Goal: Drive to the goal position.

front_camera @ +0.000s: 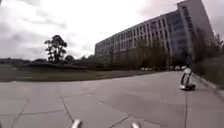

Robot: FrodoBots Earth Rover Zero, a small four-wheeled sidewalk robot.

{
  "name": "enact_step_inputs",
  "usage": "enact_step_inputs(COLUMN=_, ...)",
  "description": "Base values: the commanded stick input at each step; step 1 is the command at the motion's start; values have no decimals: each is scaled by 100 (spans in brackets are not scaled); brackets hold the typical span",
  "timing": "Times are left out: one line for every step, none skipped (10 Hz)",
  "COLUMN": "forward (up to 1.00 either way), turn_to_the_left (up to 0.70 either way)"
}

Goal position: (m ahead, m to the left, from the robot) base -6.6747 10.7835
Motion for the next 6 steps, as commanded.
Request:
enact_step_inputs(forward=9, turn_to_the_left=0)
enact_step_inputs(forward=51, turn_to_the_left=7)
enact_step_inputs(forward=70, turn_to_the_left=28)
enact_step_inputs(forward=70, turn_to_the_left=35)
enact_step_inputs(forward=70, turn_to_the_left=35)
enact_step_inputs(forward=70, turn_to_the_left=35)
